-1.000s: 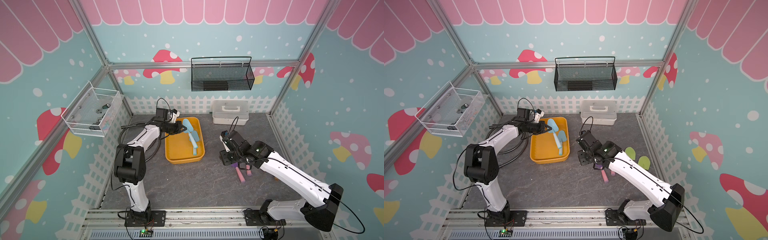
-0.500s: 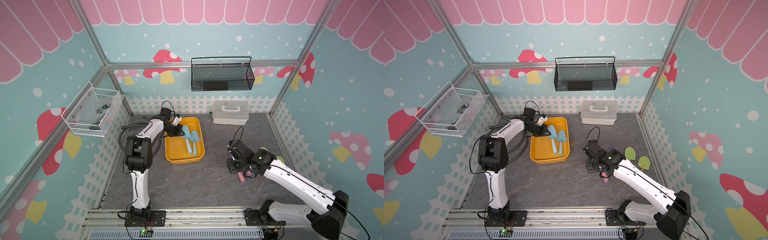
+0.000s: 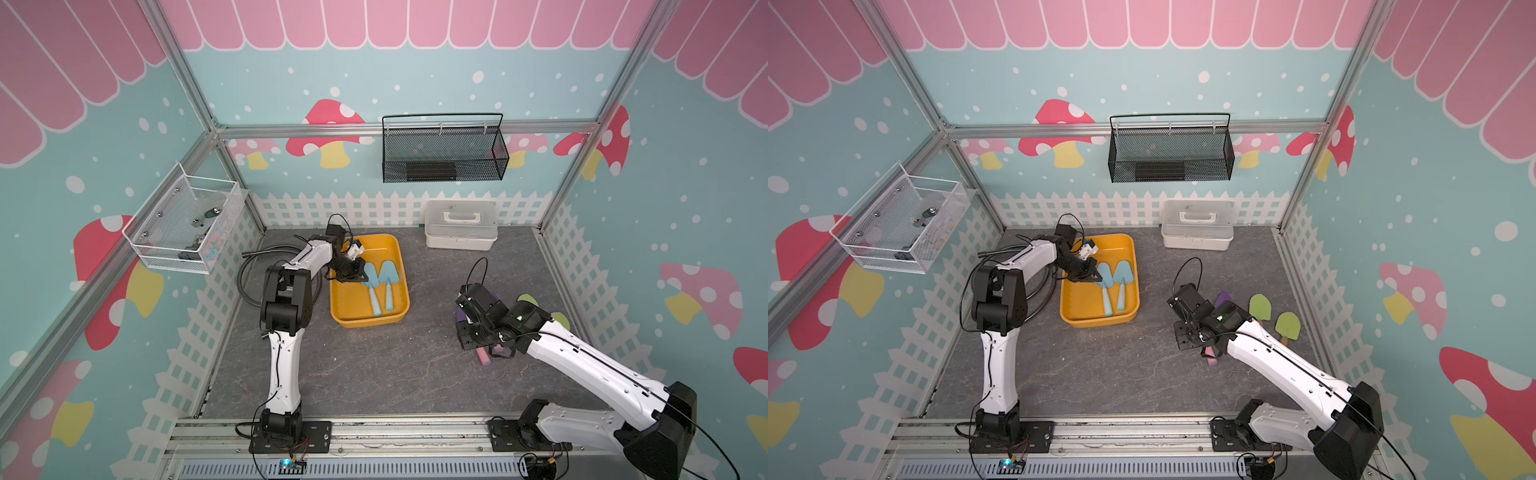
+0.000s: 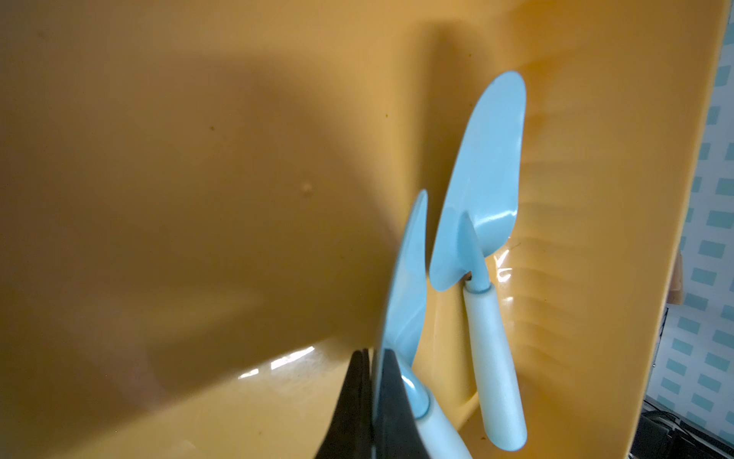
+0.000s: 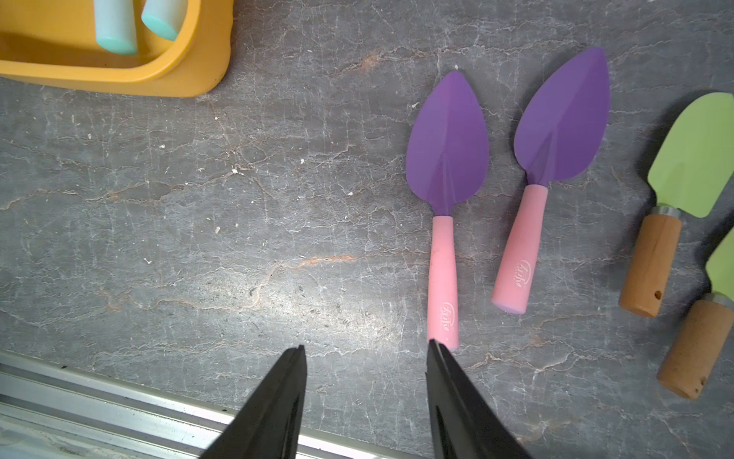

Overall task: Put the shovel into the storage box
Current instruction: Place the shovel in the storage box.

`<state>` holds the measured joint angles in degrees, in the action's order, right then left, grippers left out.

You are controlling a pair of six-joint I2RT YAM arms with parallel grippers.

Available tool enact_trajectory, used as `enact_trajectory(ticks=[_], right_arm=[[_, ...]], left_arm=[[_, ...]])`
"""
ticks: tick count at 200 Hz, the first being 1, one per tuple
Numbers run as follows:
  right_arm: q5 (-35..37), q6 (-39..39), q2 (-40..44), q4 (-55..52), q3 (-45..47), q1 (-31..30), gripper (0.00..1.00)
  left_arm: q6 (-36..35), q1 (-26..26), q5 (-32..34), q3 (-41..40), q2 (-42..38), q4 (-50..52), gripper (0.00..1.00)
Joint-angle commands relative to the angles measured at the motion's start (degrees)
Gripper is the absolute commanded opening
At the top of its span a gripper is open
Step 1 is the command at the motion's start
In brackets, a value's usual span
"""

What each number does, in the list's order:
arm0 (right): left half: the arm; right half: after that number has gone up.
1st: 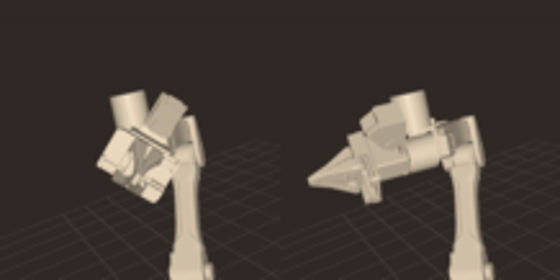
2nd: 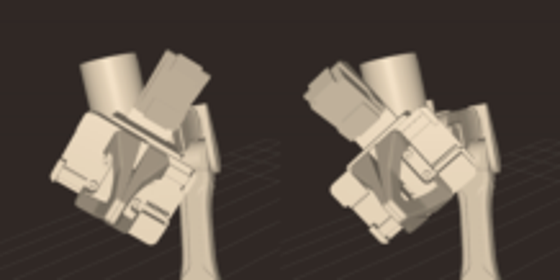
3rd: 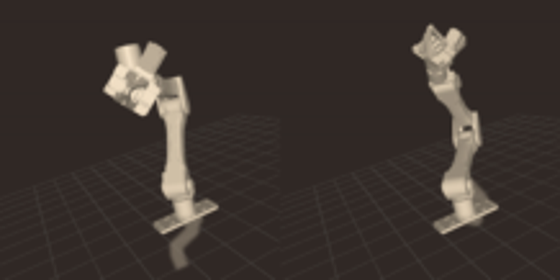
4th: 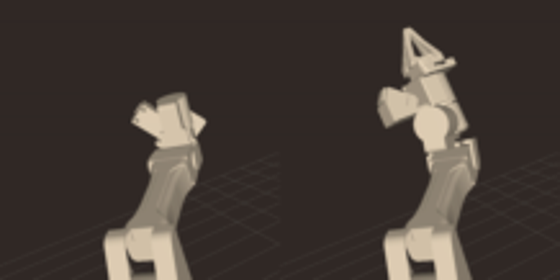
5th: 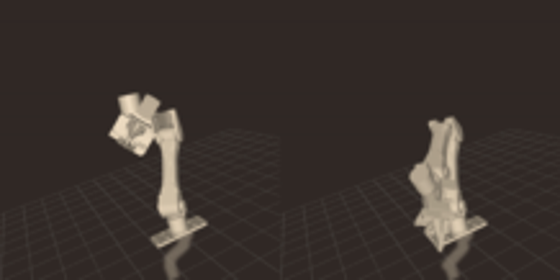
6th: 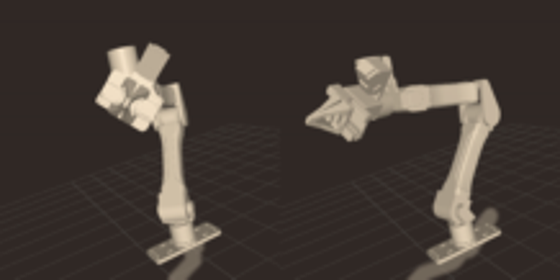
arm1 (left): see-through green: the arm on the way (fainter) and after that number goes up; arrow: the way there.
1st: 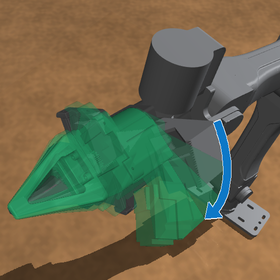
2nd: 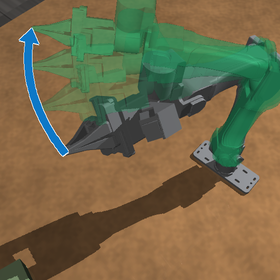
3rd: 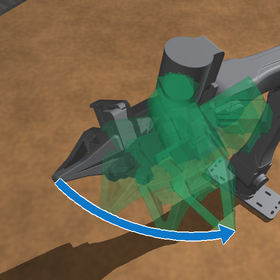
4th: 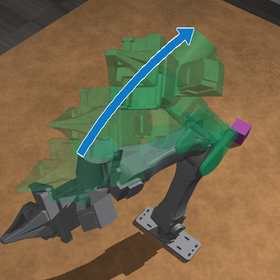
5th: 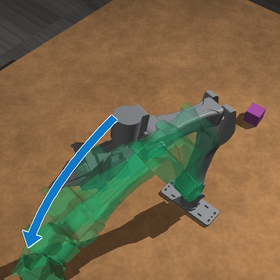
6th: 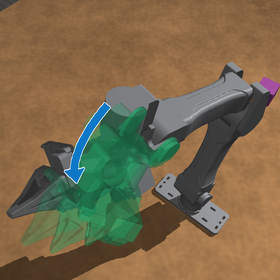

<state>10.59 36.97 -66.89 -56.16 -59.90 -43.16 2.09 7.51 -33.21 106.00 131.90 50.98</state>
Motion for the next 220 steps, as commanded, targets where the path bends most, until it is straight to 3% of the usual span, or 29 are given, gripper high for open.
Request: enact_trajectory(ticks=[1, 10, 32, 126, 168, 220], right_arm=[[0.0, 0.9, 0.7, -0.6, 1.1, 0.4, 0.52], [0.0, 0.9, 0.7, -0.6, 1.3, 0.4, 0.52], [0.1, 1.0, 0.6, -0.4, 1.6, 0.4, 0.53], [0.4, -1.2, -1.9, 0.1, 0.9, 2.2, 0.56], [0.2, -3.5, -7.0, 0.2, -0.5, 5.2, 0.58], [0.1, -6.0, -15.5, 3.2, 1.1, 9.9, 0.59]], left_arm=[[-0.9, -0.3, -0.3, 1.7, 1.1, 0.7, 0.16], [-0.8, -0.3, -0.1, 1.6, 1.2, 0.7, 0.24], [-0.8, -0.3, 0.6, 1.3, 0.9, 0.7, 0.31], [0.2, -0.3, 6.1, 3.4, -4.7, 1.7, 0.38], [-0.1, -0.3, 8.2, 7.7, -8.2, 5.0, 0.4], [0.2, 2.1, 6.0, 5.0, -17.8, 4.9, 0.4]])
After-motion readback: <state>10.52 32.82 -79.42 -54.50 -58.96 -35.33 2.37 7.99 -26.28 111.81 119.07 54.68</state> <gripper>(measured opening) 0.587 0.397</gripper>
